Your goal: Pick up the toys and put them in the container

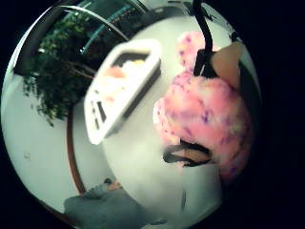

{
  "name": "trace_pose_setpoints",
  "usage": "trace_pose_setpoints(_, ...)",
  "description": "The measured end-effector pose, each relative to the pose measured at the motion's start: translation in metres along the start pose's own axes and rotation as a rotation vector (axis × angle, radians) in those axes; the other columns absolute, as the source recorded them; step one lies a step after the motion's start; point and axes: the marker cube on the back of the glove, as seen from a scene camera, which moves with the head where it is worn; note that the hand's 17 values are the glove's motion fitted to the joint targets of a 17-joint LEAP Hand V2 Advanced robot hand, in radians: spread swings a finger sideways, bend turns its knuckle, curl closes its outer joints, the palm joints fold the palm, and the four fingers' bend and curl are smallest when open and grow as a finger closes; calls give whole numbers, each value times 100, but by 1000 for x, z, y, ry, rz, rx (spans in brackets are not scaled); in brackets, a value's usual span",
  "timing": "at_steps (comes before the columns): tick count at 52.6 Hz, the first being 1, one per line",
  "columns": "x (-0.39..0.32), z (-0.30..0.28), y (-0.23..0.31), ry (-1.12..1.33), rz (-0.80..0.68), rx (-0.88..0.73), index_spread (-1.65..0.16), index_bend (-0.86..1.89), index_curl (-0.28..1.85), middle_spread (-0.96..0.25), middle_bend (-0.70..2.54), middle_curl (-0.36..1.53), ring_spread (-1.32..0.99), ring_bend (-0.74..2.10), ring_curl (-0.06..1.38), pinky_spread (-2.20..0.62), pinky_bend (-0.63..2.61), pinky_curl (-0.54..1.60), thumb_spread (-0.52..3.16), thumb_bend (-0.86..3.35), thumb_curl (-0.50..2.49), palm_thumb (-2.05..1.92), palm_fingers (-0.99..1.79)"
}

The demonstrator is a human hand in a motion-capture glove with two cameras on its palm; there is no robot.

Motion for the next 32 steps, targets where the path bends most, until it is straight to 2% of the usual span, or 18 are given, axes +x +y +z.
trace_pose_setpoints(5, -9, -45, -17, -13, -18, 47, -41, 21, 12, -24, 62, 54, -34, 141, 52, -39, 126, 43, 102, 15, 61, 62, 104)
trace_pose_setpoints(11, -44, -33, -37, -54, -40, 22, -42, 21, 15, -25, 63, 58, -35, 138, 52, -41, 122, 43, 92, 12, 66, 63, 105)
trace_pose_setpoints(17, -118, -5, -69, 148, -246, 53, -42, 21, 17, -27, 63, 61, -36, 136, 53, -42, 119, 44, 84, 10, 71, 64, 108)
trace_pose_setpoints(22, -219, 2, -98, -50, -225, 64, -42, 28, 20, -27, 70, 66, -36, 137, 54, -42, 115, 44, 80, 8, 74, 63, 115)
trace_pose_setpoints(27, -244, 16, -119, -6, -179, 73, -42, 31, 23, -28, 72, 69, -36, 138, 55, -42, 115, 45, 77, 7, 78, 64, 114)
trace_pose_setpoints(29, -237, 30, -124, 104, -178, 23, -42, 29, 23, -28, 73, 71, -36, 139, 55, -43, 116, 46, 76, 6, 79, 64, 111)
trace_pose_setpoints(32, -219, 60, -121, 337, -226, -219, -42, 12, 20, -29, 67, 70, -35, 141, 56, -43, 122, 47, 81, 5, 79, 63, 95)
